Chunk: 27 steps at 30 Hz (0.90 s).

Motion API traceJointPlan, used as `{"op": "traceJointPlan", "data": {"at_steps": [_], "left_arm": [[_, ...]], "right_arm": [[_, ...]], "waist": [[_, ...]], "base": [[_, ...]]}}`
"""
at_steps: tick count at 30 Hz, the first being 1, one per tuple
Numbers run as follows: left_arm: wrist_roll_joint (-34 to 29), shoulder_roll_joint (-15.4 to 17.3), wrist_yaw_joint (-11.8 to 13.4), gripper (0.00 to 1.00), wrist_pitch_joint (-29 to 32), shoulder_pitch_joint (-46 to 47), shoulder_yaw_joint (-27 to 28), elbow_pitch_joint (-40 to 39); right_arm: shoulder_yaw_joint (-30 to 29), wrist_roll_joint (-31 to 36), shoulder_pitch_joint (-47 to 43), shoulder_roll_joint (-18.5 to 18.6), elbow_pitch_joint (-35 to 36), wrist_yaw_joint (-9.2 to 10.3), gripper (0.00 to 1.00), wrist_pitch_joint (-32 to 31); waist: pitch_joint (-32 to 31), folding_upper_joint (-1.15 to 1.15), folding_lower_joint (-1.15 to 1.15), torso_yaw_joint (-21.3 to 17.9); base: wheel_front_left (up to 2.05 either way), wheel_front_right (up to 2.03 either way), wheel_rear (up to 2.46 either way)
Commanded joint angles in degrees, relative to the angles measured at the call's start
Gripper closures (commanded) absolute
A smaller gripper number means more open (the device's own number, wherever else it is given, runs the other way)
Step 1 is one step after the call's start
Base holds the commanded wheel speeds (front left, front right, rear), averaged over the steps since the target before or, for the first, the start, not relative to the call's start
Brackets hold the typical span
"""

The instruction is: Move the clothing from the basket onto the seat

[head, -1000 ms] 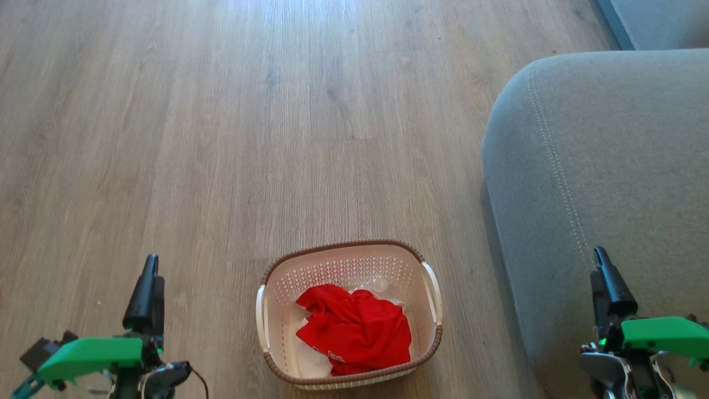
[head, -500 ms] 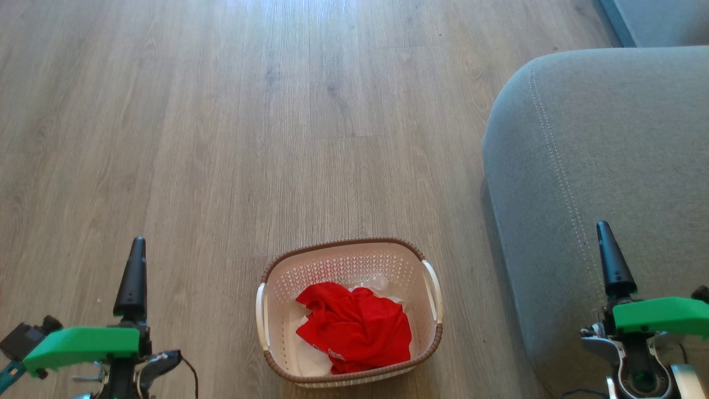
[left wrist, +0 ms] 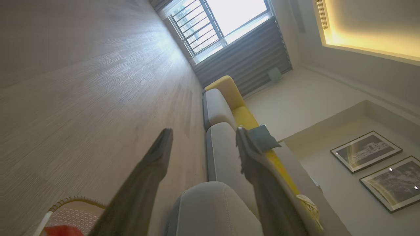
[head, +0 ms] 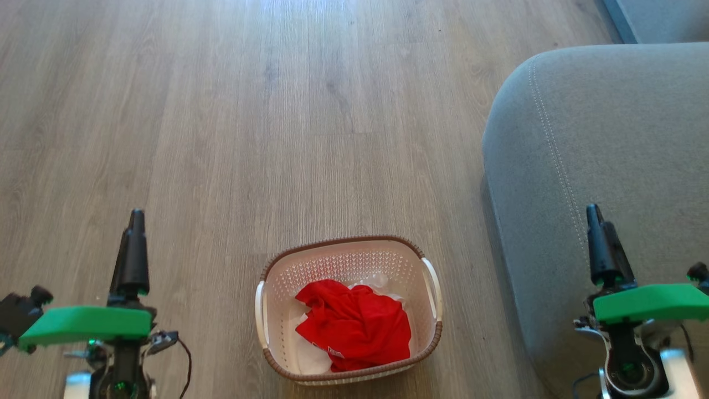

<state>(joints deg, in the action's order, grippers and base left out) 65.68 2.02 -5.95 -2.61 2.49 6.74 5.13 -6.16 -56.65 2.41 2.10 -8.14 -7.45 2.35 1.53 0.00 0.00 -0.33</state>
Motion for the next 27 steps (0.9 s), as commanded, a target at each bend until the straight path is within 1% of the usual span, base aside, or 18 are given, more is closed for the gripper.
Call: {"op": "traceJointPlan", "data": {"at_steps": [1, 6, 15, 19, 23, 27], "left_arm": [[-2.3, 0.5, 0.4, 0.0, -0.6, 3.0, 0.1, -3.1], [-9.2, 0.5, 3.6, 0.0, -1.5, 3.0, -2.9, -6.0], [-21.5, 0.6, 8.4, 0.0, -3.0, 3.2, -9.4, -9.1], [-26.2, 0.6, 10.3, 0.0, -3.7, 2.9, -11.8, -8.2], [-31.5, 0.7, 11.7, 0.0, -4.4, 3.4, -14.0, -7.9], [-35.9, 1.8, 14.0, 0.0, -5.0, 3.8, -17.1, -8.3]], "right_arm": [[0.8, 1.8, 3.4, 0.6, 2.8, -0.02, 0.0, 1.0], [1.9, 6.4, 3.7, 0.6, 4.0, -0.02, 0.0, 1.8], [3.6, 14.3, 4.1, 0.6, 5.8, -0.02, 0.0, 3.3], [4.4, 17.8, 4.2, 0.6, 6.4, -0.02, 0.0, 4.0], [5.2, 21.1, 4.2, 0.6, 6.9, -0.03, 0.0, 4.7], [6.1, 24.7, 4.2, 0.6, 7.1, -0.03, 0.0, 5.4]], "waist": [[0.0, 0.0, 0.0, 0.0], [0.2, 0.0, 0.0, -0.1], [0.6, 0.0, 0.0, -0.4], [0.6, 0.0, 0.0, -0.5], [0.7, 0.0, 0.0, -0.7], [0.8, 0.0, 0.0, -0.8]], "base": [[0.0, 0.0, 0.0], [0.0, 0.0, 0.0], [0.0, 0.0, 0.0], [0.0, 0.0, 0.0], [0.0, 0.0, 0.0], [0.0, 0.0, 0.0]]}}
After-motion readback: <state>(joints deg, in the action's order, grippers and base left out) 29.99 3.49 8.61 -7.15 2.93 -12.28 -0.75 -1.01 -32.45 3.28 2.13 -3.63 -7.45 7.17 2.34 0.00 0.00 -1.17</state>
